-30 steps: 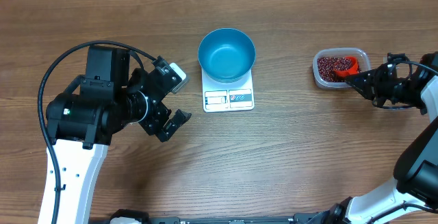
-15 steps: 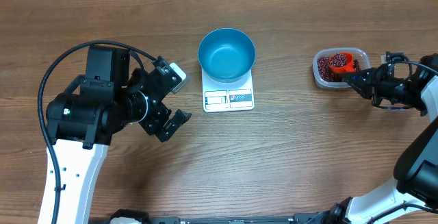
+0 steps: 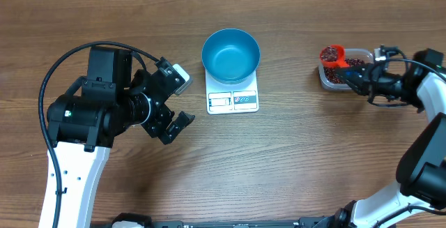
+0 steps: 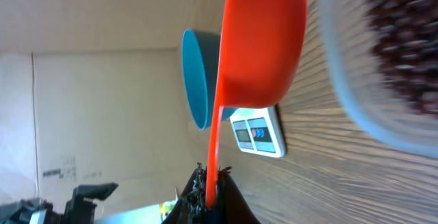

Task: Scoop item into bowl and weigh 150g on scale
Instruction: 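Lift the filled scoop and carry it left over the blue bowl, then tilt the scoop to pour beans into the blue bowl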

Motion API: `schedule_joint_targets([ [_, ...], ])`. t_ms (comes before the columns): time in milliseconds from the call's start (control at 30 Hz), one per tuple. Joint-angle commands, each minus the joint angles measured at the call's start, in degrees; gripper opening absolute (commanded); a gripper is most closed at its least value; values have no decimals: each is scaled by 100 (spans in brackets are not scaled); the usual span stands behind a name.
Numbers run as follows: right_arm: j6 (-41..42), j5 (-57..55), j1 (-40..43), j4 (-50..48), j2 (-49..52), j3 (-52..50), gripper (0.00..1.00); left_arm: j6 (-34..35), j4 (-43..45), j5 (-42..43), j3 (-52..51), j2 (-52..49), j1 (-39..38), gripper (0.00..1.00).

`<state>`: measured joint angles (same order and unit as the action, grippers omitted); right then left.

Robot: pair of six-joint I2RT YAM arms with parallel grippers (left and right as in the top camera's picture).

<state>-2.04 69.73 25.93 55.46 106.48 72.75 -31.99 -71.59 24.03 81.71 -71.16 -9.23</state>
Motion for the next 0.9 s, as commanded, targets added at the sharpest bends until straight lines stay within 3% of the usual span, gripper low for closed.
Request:
schedule_joint_targets([
  [0, -105, 533, -280, -81, 26, 11, 4, -127, 0, 85, 79, 0, 22, 100],
  [467, -2, 555, -1567, -168, 26, 413, 4, -125, 0, 85, 79, 0, 22, 100],
  [700, 920, 531, -2253, -1147, 26, 448, 4, -125, 0, 85, 79, 0, 22, 100],
  [867, 1366, -151, -2719, -1823, 26, 450, 4, -125, 0, 85, 79, 0, 22, 100],
])
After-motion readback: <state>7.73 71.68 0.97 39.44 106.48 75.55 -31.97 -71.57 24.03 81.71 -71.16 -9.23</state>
